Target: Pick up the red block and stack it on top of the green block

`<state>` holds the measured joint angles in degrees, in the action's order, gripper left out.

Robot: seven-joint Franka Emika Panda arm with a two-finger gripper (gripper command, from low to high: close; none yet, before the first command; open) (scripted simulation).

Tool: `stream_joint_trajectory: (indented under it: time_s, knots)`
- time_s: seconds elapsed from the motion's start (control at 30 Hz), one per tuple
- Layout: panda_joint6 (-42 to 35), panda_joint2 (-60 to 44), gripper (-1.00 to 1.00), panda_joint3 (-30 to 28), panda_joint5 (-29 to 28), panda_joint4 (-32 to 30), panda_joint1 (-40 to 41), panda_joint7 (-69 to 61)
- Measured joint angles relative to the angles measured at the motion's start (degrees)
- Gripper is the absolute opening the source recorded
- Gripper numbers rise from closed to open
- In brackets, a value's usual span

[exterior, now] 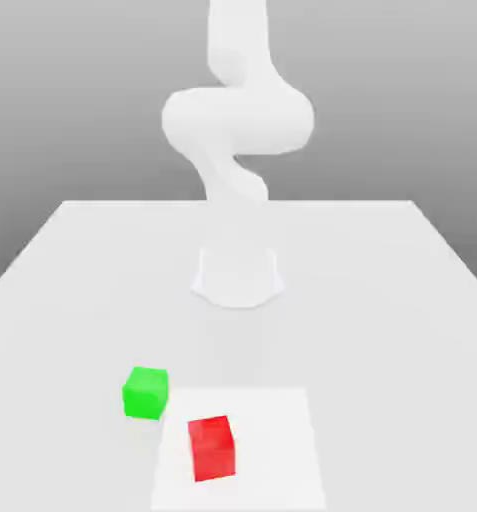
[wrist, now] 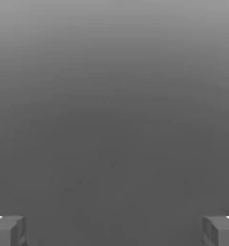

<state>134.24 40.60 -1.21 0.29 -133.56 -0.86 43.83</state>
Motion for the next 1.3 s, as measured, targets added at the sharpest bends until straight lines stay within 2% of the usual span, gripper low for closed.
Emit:
stream_joint_trajectory:
  time_s: [0.37,0.73,0.9,0.93,1.17,1.3]
  knots:
    - [10.89,-23.24,0.00,-4.19,2.08,-7.89,-2.55,-9.44]
    - [21.73,-45.98,0.00,-5.55,2.09,-15.55,-2.10,-17.16]
    - [29.84,-56.33,0.00,-3.77,4.45,-14.83,-0.77,-19.54]
    - [31.42,-58.21,-1.00,-3.19,4.96,-14.56,-0.29,-19.93]
    - [31.68,-58.58,-1.00,-3.02,4.93,-14.51,-0.12,-19.90]
    - [25.90,-51.68,-1.00,-4.17,2.66,-15.58,-0.78,-18.25]
